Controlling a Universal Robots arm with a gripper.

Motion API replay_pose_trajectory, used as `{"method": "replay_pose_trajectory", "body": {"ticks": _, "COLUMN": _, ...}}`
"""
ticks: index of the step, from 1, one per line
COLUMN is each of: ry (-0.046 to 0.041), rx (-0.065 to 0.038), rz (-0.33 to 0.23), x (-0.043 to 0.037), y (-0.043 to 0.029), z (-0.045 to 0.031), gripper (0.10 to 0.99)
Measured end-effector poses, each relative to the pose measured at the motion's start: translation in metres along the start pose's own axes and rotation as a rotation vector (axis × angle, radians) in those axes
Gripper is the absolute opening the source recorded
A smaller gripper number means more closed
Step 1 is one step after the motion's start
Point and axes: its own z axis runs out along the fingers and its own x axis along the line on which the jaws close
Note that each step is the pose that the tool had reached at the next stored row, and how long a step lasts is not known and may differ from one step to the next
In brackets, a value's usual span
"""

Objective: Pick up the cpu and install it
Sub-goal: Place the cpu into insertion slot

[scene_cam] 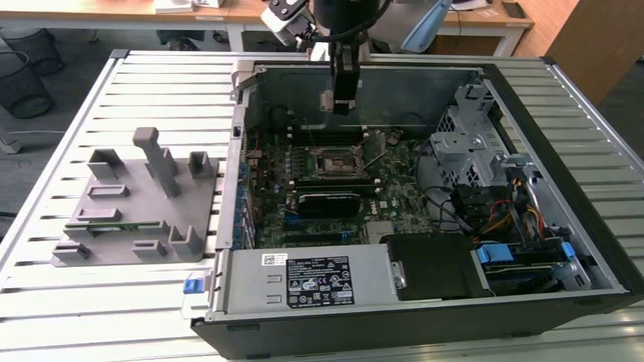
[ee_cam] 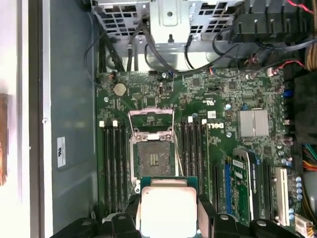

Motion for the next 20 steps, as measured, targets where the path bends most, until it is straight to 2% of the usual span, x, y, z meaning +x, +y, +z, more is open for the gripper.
{"method": "replay_pose_trajectory", "body": {"ticks": 3, "ry": 0.0012, "rx": 0.000, "rz": -0.035, "x": 0.0001, "y": 0.0011, "z": 0.0037, "gripper": 0.541}}
{"method": "replay_pose_trajectory", "body": {"ticks": 9, "ry": 0.0014, "rx": 0.001, "rz": -0.039, "x": 0.0043, "y": 0.0140, "z": 0.0149, "gripper": 0.541}}
{"method": "replay_pose_trajectory", "body": {"ticks": 14, "ry": 0.0015, "rx": 0.001, "rz": -0.039, "x": 0.0045, "y": 0.0138, "z": 0.0235, "gripper": 0.541}}
{"method": "replay_pose_trajectory", "body": {"ticks": 20, "ry": 0.0049, "rx": 0.001, "rz": -0.039, "x": 0.0045, "y": 0.0136, "z": 0.0275, "gripper": 0.541}}
